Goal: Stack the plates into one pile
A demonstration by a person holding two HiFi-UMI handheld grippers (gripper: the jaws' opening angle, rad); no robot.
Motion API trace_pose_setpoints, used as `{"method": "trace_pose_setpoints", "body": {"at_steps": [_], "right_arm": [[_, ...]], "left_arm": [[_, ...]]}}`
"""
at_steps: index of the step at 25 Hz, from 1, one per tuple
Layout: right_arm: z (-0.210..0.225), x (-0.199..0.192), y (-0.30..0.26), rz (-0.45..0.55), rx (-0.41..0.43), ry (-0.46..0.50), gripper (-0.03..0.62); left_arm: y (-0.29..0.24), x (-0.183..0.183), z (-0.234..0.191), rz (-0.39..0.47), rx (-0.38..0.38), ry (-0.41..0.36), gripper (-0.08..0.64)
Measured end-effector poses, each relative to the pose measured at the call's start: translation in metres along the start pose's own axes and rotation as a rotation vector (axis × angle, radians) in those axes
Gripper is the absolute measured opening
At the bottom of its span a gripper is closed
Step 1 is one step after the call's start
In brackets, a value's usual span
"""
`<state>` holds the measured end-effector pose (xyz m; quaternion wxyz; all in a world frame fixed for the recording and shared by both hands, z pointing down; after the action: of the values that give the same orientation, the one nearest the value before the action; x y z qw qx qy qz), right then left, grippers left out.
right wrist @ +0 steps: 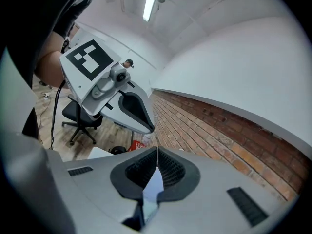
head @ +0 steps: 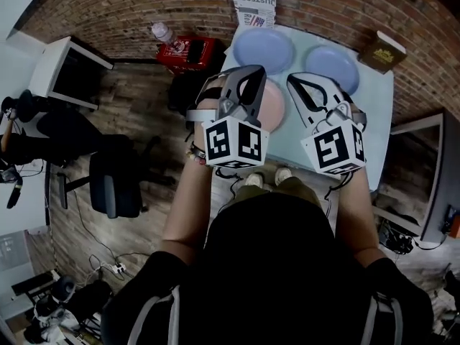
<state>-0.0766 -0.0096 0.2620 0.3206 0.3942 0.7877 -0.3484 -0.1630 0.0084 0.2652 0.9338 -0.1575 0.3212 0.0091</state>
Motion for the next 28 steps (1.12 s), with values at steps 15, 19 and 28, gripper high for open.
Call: {"method": "trace_pose_setpoints", "body": {"at_steps": [15,19,28], "right_arm": [[0.023,-0.037,-0.007,0.115,0.145,0.019,0.035],[0.022,-0.040,-0.009,0.126,0.174,0.033,0.035],[0.026,-0.041,-0.004,0.138,0.189,0.041,0.035]], "left_arm": [[-0.026,0.013,0.023,-0.146,0.095,0.047,0.021],[-0.029,0.011,0.025,-0.167,0.113,0.059,0.021],[-0.031,0.014,0.030,-0.193,0.115,0.060,0.021]]}}
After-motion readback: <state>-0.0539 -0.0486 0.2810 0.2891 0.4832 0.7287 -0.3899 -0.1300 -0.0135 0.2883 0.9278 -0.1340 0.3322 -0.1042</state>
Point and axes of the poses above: the fingertips, and each gripper's own axes: y backward along the fingers, z to its right, x out of its top, the point moved 5 cm from there along y, backward along the fingers, and after that the axes turned 3 degrees about -y, right-handed, at the moved point
